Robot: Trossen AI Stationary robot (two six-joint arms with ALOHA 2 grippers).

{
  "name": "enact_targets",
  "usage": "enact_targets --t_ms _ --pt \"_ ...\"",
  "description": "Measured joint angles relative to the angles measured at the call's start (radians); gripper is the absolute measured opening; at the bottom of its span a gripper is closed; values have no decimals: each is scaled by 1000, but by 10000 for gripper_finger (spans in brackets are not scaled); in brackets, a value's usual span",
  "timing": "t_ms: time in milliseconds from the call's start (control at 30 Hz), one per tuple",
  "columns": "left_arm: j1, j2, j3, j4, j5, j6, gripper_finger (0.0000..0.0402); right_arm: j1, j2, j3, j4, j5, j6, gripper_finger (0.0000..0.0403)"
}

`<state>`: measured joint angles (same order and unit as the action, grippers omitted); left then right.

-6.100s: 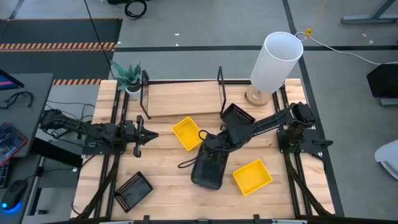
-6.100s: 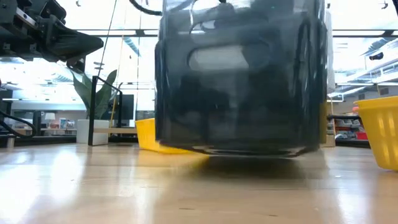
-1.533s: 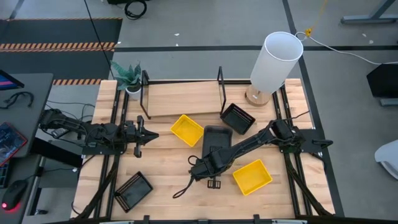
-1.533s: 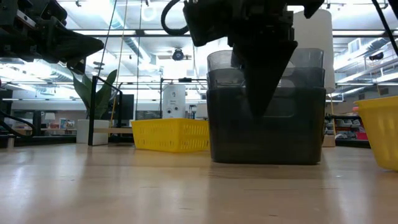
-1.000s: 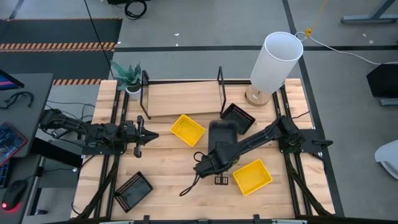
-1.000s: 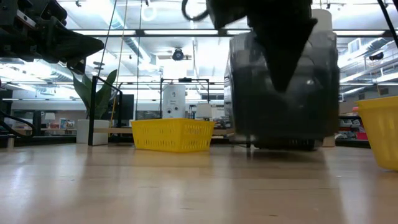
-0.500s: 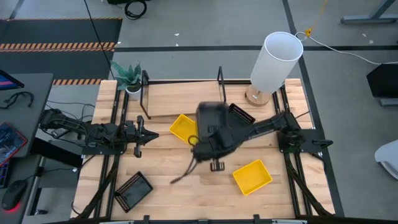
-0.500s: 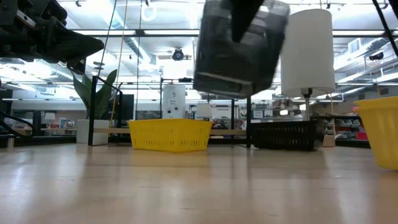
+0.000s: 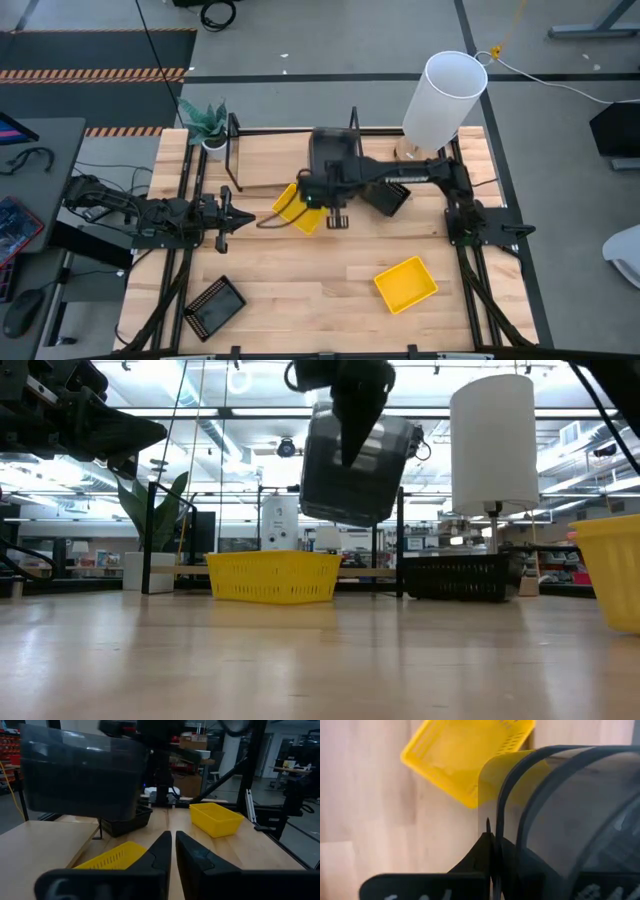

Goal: Stack baskets on shelf by color
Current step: Put the stacked gray bins on the shelf

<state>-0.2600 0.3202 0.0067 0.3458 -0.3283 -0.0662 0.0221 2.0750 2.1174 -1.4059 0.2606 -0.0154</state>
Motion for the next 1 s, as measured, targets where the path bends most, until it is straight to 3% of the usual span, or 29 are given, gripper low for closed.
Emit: enact_targets --t_ms 267,500,800,1000 --pt "0 0 0 0 0 0 36 -123 2 -52 102 -7 -118 16" --pt "0 0 0 0 0 0 28 -200 2 -116 155 -72 -149 16" --pt "0 0 0 0 0 0 39 -231 2 -201 222 -73 -175 19" --pt "0 0 0 0 0 0 31 -241 2 -207 231 -67 -172 45"
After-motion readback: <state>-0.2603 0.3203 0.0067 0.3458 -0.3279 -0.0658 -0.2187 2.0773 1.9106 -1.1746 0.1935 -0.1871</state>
